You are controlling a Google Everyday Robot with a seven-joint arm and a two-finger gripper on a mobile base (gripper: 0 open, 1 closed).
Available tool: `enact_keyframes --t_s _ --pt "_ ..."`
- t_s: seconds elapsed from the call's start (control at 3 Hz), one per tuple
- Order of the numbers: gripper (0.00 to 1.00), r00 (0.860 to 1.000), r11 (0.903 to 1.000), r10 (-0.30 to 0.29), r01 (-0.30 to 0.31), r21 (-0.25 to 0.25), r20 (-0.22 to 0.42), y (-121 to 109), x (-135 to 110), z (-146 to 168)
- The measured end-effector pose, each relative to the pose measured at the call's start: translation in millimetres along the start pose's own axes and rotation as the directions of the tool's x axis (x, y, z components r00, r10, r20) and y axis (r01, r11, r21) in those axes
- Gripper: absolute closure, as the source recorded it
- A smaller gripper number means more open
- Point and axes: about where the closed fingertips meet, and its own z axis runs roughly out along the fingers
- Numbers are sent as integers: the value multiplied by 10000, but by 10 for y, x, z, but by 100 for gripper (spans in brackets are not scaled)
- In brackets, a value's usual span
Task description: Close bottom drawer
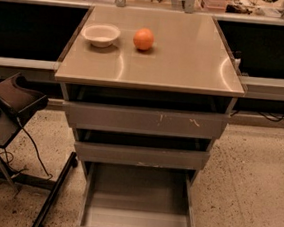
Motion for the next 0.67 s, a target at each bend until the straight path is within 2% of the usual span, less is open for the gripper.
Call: enact_keyframes --t_s 0.33,0.67 --pt "0 9970 9916 -297 203 1280 717 -338 -165 -211" --pt "0 9891 9677 -941 641 2438 1132 -482 -451 -501"
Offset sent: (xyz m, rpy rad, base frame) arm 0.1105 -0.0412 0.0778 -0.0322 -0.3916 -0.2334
